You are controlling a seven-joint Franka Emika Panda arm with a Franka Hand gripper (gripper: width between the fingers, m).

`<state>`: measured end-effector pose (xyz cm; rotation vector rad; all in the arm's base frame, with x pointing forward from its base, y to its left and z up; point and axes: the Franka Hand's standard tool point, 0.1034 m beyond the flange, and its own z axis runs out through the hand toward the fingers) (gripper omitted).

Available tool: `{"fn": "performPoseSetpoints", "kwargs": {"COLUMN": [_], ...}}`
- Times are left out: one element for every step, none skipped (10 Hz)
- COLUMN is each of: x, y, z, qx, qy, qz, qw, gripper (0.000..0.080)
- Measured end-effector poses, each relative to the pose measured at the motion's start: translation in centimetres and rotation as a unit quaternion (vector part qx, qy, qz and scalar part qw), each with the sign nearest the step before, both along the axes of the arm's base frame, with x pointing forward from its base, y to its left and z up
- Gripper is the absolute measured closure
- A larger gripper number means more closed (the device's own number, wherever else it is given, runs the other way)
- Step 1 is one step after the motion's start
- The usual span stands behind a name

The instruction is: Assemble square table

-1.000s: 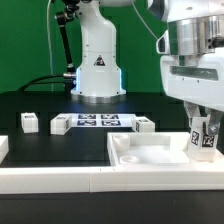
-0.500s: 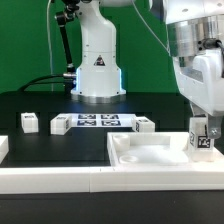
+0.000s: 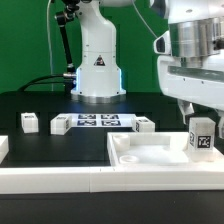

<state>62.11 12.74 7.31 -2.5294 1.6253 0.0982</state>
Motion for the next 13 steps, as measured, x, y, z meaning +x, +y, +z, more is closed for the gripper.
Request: {"fn": "performPoseSetpoints", "kwargs": {"x": [0.00,-0.01,-0.02,-0.02,-0.12,-0.15,-0.15,-0.09,-0.03,0.01,0.04,0.09,0.21], "y": [-0.06,-0.09,-0.09,-0.09,-0.22,-0.27,-0.25,-0.28,-0.31,-0.34,-0.44,-0.61,-0.84], "z": [-0.02,-0.05,-0.07,-0.07,-0.13,-0.16,-0.15,-0.11,-0.06,-0.03,-0.03,-0.02,0.06], "qx": [-0.001,-0.002,-0.002,-0.003,-0.016,-0.028,-0.032,-0.034,-0.036,-0.036,-0.036,-0.037,-0.038], "qy": [-0.004,-0.009,-0.014,-0.016,-0.023,-0.028,-0.031,-0.036,-0.041,-0.045,-0.048,-0.052,-0.055], "qz": [0.025,0.061,0.095,0.114,0.194,0.253,0.282,0.328,0.370,0.399,0.422,0.457,0.489], "qw": [1.000,0.998,0.995,0.993,0.981,0.967,0.958,0.943,0.927,0.915,0.905,0.887,0.869], "gripper": [0.0151,0.0151,0.0151,0.0151,0.0151,0.0151,0.0151,0.0151,0.0151,0.0151,0.0151,0.0151,0.0151]}}
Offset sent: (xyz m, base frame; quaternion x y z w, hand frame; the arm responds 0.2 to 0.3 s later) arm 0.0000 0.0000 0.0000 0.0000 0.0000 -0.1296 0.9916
